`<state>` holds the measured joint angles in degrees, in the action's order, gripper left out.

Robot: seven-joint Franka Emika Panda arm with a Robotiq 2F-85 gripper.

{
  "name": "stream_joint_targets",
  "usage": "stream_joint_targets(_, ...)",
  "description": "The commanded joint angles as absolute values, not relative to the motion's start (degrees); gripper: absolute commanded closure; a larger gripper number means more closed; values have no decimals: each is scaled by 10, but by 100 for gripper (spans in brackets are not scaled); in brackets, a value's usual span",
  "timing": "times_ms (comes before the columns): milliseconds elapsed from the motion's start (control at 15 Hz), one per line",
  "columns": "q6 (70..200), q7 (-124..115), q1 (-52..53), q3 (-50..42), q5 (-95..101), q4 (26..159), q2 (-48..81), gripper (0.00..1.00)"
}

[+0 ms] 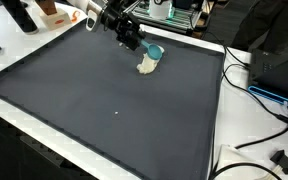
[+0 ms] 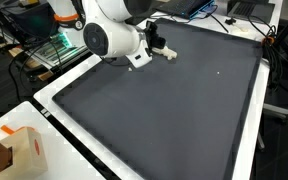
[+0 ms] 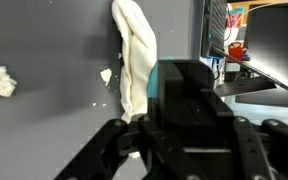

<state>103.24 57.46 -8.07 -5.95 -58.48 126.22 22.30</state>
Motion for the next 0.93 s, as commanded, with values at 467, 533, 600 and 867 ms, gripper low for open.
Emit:
stream_joint_targets(467,1123,505,-66,-73,-544,1268,241,75)
stream_joint_targets(533,1124,503,-65,-71,-537,1267,240,75)
stream_joint_targets(600,1123,500,-62,-69,-528,1264,239,75)
stream_joint_targets(867,1124,499,-53,-61,-494,1251,238,75)
